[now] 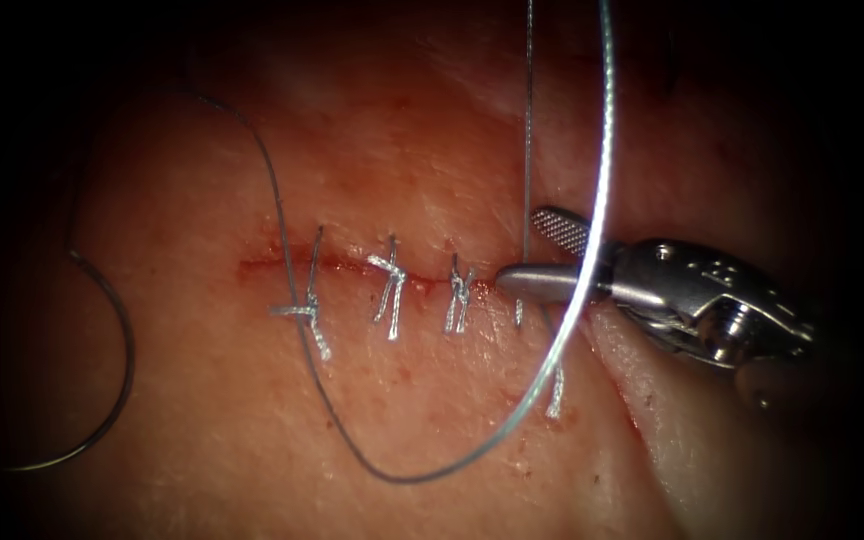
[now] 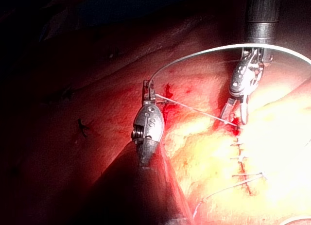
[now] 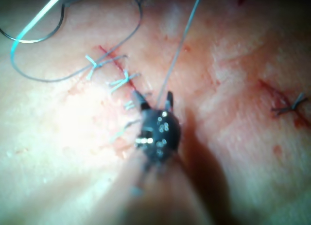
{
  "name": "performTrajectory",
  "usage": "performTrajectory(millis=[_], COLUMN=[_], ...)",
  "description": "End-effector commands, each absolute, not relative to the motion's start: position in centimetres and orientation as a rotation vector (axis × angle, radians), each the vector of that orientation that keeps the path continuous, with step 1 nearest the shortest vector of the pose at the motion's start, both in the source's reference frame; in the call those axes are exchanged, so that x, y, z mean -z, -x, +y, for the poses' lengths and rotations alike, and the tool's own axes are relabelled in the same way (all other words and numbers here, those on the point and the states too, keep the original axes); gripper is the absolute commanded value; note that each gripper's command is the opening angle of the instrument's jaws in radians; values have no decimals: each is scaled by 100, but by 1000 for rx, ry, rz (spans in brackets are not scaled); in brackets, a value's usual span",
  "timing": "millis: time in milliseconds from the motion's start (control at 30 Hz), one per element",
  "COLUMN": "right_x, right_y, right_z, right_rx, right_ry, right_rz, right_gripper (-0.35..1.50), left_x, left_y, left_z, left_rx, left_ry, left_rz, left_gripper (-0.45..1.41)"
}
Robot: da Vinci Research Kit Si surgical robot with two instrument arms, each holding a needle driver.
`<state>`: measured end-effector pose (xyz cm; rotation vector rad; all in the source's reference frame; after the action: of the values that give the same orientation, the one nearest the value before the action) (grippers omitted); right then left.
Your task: Wound Closure
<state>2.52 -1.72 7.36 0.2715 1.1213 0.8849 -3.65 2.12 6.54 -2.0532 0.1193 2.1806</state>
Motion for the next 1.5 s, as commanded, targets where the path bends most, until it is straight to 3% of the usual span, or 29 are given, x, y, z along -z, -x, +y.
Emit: performTrajectory(millis=[33, 833, 1333, 1433, 1467, 1500], right_x=[-742, -764, -768, -768, -767, -767], right_y=[-262, -296, -311, -311, -310, -308], right_z=[-171, -163, -158, -158, -158, -160], right_rx=[-886, -881, -912, -908, -905, -907], right_ry=[-273, -270, -274, -280, -283, -288], right_rz=[1124, 1126, 1130, 1135, 1142, 1146], right_gripper=[136, 133, 141, 133, 120, 81], left_x=[-659, -641, -625, -623, -622, -622], left_y=[371, 379, 385, 386, 386, 387], left_z=[216, 209, 205, 205, 205, 205], left_rx=[-2179, -2170, -2163, -2164, -2164, -2164], left_ry=[2058, 2087, 2107, 2111, 2111, 2111], left_rz=[123, 108, 98, 102, 102, 101], left_gripper=[-45, -45, -45, -45, -45, -45])
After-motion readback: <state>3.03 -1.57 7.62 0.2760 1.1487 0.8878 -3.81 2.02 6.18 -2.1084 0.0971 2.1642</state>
